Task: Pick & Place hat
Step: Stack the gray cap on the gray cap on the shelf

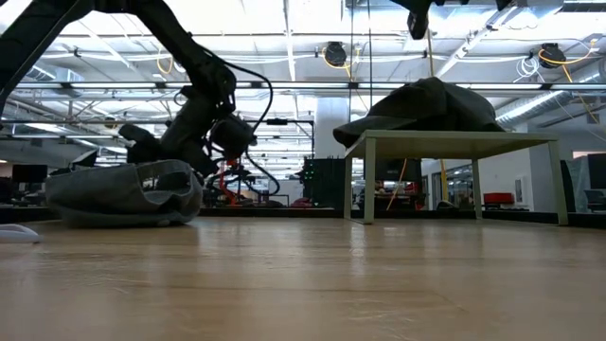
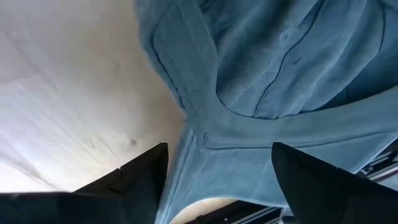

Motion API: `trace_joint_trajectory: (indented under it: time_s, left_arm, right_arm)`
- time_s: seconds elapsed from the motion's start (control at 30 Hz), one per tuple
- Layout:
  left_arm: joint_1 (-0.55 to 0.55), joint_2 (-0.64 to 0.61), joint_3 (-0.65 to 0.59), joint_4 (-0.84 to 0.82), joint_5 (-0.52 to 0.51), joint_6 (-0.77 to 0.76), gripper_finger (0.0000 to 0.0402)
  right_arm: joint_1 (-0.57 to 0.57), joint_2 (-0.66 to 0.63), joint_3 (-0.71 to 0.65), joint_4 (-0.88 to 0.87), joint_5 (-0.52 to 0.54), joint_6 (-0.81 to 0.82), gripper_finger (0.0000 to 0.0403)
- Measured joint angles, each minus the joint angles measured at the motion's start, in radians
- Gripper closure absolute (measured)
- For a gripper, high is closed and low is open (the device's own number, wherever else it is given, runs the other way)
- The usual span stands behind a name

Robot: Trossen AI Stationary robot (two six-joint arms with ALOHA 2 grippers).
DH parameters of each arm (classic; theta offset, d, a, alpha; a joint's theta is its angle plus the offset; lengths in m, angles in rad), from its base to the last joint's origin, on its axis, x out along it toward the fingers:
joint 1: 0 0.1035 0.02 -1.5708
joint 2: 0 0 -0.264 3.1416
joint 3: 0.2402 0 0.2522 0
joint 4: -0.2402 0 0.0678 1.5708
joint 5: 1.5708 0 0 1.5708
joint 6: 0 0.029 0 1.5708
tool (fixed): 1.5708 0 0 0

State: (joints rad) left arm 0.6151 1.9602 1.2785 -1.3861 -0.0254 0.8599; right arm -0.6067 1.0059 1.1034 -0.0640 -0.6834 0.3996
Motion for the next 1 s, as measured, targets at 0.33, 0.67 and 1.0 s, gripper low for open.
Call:
trace_joint_trajectory:
  time_s: [0.33, 0.67, 1.0]
  left_arm:
    - [0.0, 0.0, -0.007, -0.02, 0.0, -0.033, 0.0236]
    - [-0.001, -0.004, -0.007, -0.035, 0.005, -0.142, 0.039]
    - [0.0, -0.145, -0.003, -0.014, 0.068, -0.287, 0.0392]
  right_arm:
    - [0.0, 0.0, 0.0, 0.008, 0.0, 0.007, 0.0295]
    - [0.0, 0.0, 0.0, 0.04, 0.001, 0.089, 0.0305]
    - [0.0, -0.001, 0.0, 0.046, 0.001, 0.07, 0.0305]
